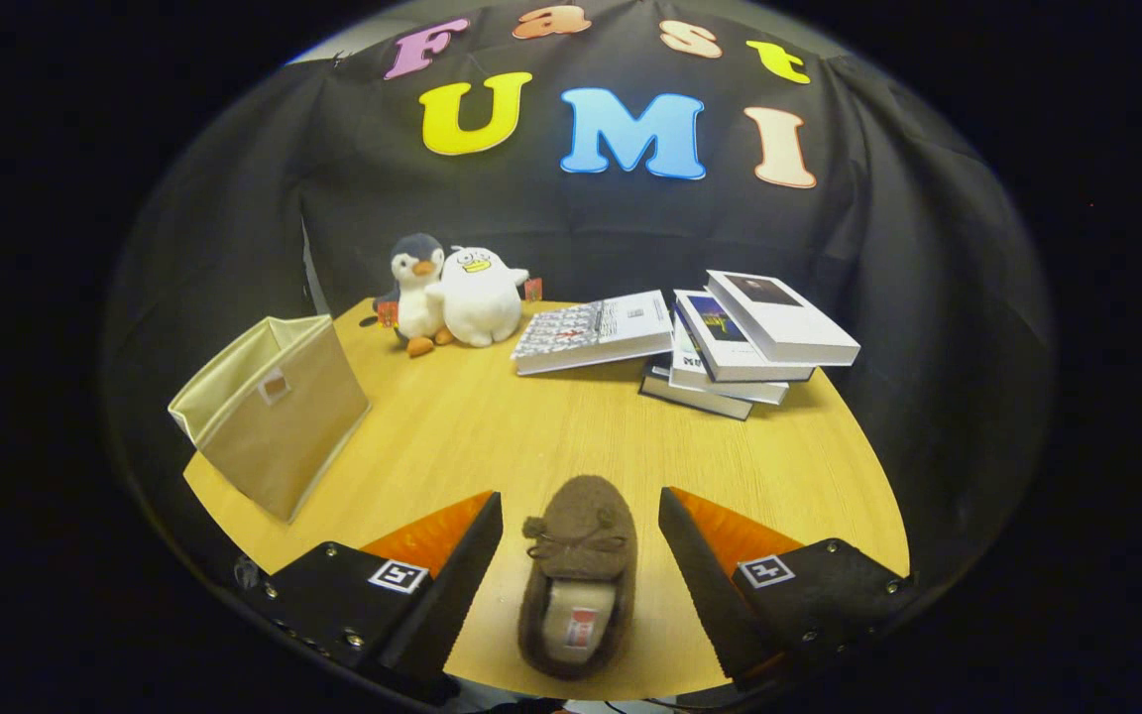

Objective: Open the storage box then place both shoes into the box .Put the left shoe in first, then the right shoe, with the right side of both shoes facing outward in a uniform manner.

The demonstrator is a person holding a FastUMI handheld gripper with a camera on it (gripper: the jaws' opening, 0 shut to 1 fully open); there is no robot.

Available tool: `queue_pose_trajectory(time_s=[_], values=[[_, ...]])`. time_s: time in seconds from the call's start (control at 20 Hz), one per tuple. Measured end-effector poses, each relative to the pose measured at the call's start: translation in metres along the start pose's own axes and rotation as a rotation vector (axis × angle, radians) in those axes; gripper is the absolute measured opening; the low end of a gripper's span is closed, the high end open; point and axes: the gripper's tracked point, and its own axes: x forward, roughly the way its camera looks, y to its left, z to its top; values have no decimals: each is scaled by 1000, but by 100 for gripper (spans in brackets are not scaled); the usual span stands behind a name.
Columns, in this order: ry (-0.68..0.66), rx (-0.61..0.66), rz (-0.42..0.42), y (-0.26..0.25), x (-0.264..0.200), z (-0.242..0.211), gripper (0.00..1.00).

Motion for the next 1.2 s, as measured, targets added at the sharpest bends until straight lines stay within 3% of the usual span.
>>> queue_pose_trajectory(time_s=[0.5,0.6,0.75,0.9,1.05,1.1,1.2], values=[[157,-16,6,-27,24,-80,97],[189,-7,2,-31,30,-91,86],[235,31,17,-32,38,-102,82],[280,65,34,-27,42,-107,50],[318,41,40,-23,48,-106,50],[301,50,0,-30,44,-99,50],[327,35,-6,-27,48,-103,9]])
